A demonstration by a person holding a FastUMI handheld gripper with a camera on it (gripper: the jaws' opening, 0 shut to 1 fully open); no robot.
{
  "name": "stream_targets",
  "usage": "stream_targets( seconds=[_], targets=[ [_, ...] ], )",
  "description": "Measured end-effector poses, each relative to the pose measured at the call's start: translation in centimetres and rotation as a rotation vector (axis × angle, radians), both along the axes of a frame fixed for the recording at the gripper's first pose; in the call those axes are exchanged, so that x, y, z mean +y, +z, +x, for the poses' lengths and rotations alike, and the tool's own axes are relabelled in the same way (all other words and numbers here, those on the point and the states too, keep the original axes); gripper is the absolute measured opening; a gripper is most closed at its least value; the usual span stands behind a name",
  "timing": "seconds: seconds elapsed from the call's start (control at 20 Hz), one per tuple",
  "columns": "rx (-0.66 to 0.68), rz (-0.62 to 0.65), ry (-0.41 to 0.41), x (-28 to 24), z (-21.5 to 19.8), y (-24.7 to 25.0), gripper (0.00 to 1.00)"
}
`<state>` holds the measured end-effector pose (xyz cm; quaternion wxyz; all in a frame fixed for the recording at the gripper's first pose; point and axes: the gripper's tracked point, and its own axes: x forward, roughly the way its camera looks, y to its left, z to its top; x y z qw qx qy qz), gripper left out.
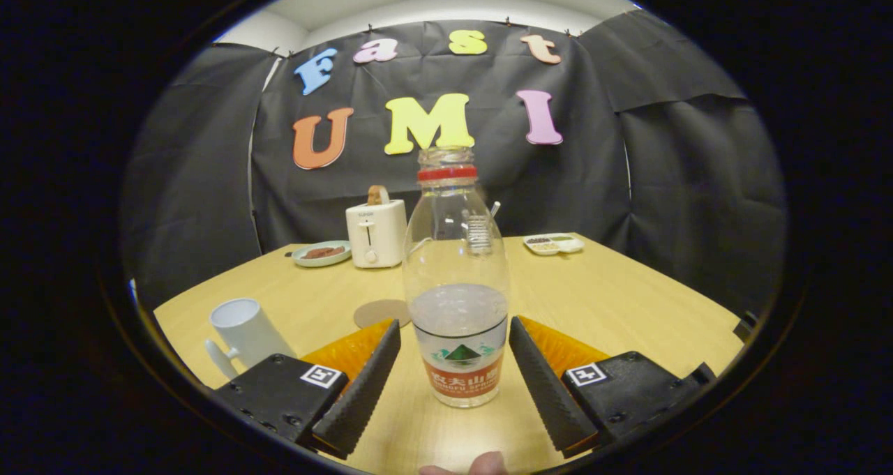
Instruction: Take the bottle from table, then pour the juice into the cup, finally place the bottle on the coaster
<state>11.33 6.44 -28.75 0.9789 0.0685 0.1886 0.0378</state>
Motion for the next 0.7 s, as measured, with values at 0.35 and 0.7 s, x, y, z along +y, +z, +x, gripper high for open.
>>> stream_targets(
  seconds=[0.35, 0.7],
  targets=[
    [-0.010, 0.011, -0.034, 0.0, 1.9, 0.0, 0.99],
    [-0.005, -0.016, -0.038, 0.3, 2.2, 0.4, 0.84]
  ],
)
